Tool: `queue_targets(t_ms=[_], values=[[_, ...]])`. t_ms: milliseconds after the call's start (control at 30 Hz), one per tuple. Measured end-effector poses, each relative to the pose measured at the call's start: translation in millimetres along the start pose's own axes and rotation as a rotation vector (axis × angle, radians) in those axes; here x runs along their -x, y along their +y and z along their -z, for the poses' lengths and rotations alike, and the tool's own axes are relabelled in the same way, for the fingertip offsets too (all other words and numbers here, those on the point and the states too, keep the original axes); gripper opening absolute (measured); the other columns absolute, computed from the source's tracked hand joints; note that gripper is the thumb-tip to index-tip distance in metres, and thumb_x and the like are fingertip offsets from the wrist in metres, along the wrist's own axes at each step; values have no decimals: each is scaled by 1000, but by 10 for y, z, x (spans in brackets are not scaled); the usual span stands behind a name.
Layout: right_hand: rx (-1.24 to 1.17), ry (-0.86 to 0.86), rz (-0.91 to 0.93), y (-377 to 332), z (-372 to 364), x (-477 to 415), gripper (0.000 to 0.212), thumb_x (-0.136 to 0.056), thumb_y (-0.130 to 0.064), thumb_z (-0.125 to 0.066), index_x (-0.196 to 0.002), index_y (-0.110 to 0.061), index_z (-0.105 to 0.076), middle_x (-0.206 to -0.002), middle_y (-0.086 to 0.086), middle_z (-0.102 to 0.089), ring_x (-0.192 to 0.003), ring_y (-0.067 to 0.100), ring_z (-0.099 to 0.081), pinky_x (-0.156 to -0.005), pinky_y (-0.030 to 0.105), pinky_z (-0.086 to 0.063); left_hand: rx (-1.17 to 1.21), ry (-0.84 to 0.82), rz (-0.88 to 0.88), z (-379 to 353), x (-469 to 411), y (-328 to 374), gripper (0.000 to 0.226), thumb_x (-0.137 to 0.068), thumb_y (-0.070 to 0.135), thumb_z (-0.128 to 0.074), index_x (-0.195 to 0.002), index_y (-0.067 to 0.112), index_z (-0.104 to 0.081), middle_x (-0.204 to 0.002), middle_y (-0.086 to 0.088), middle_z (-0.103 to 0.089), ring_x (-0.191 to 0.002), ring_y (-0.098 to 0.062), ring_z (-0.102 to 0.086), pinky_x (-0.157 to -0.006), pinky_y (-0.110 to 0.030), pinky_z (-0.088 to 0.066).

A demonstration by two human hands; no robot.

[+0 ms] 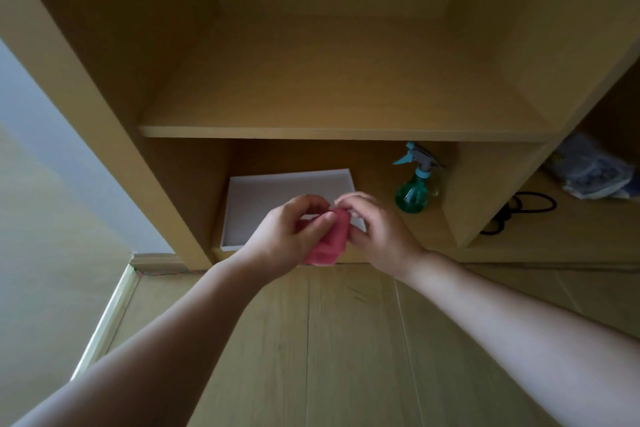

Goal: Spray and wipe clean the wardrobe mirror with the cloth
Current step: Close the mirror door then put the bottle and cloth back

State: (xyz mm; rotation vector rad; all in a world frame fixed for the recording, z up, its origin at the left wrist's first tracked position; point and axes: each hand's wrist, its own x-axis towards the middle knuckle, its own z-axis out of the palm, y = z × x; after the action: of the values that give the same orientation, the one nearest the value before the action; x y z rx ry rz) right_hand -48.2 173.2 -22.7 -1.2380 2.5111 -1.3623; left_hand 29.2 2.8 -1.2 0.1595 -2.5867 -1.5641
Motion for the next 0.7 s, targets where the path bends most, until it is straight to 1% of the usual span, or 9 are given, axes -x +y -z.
queue_targets(t_ms=[100, 133, 200, 267, 333, 400, 500, 600, 700], values=[[-204, -5, -173, -114, 34, -40, 3, -95, -12, -59, -94, -11, -61, -89, 6, -67, -83, 20, -66, -70, 41, -57, 26, -87, -9, 118, 55, 20, 48, -78, 59, -65, -114, 27, -64, -97, 8, -69, -79, 0, -67, -60, -12, -47], [-250, 2, -199, -143, 37, -51, 4, -95, -12, -58, -93, -11, -61, -89, 8, -67, -82, 21, -67, -70, 38, -58, 58, -101, 5, 157, 68, 22, 50, -75, 56, -71, -115, 26, -63, -99, 7, -69, -82, -3, -68, -62, -14, -49], [-253, 23, -223, -205, 22, -72, 8, -96, -16, -58, -92, -11, -62, -86, 7, -67, -80, 17, -66, -67, 28, -57, -8, -49, -16, 202, 85, -7, 38, -78, 35, -77, -111, 28, -62, -97, 10, -69, -81, 0, -67, -63, -14, -51], [-236, 23, -238, -250, -7, -84, 10, -95, -21, -60, -92, -12, -63, -83, 3, -66, -74, 10, -64, -62, 19, -52, -159, 53, -61, 223, 84, -21, 22, -85, 19, -70, -102, 30, -63, -89, 13, -67, -77, 4, -63, -63, -9, -47], [-260, -18, -267, -282, -15, -91, 11, -94, -22, -62, -94, -11, -62, -85, 3, -66, -75, 11, -63, -62, 18, -53, -213, 118, -65, 241, 82, -16, 16, -89, 13, -62, -90, 29, -62, -79, 10, -65, -67, 4, -58, -57, -8, -43], [-331, -92, -307, -290, 18, -94, 19, -90, -21, -67, -103, -9, -61, -94, 7, -67, -84, 18, -66, -69, 25, -57, -235, 160, -52, 259, 77, -14, 21, -90, 10, -58, -79, 29, -58, -70, 8, -60, -57, 1, -52, -50, -9, -40], [-476, -212, -395, -264, 99, -101, 42, -80, -3, -75, -118, -7, -57, -109, 15, -64, -97, 27, -67, -76, 34, -60, -250, 209, -13, 289, 64, -23, 22, -90, 10, -54, -75, 25, -52, -65, 8, -54, -54, -6, -47, -47, -11, -37], [-415, -283, -381, -208, 133, -112, 38, -78, 9, -71, -113, -2, -61, -105, 12, -65, -97, 24, -65, -81, 30, -57, -255, 221, 3, 286, 53, -48, 23, -91, 10, -53, -75, 26, -49, -67, 7, -53, -56, -5, -47, -46, -9, -36], [-330, -276, -385, -139, 74, -120, 28, -83, 8, -65, -107, -5, -65, -96, 4, -66, -91, 17, -64, -75, 18, -53, -256, 209, 1, 261, 47, -70, 26, -92, 14, -55, -72, 28, -46, -66, 9, -51, -56, -4, -46, -48, -10, -36]])
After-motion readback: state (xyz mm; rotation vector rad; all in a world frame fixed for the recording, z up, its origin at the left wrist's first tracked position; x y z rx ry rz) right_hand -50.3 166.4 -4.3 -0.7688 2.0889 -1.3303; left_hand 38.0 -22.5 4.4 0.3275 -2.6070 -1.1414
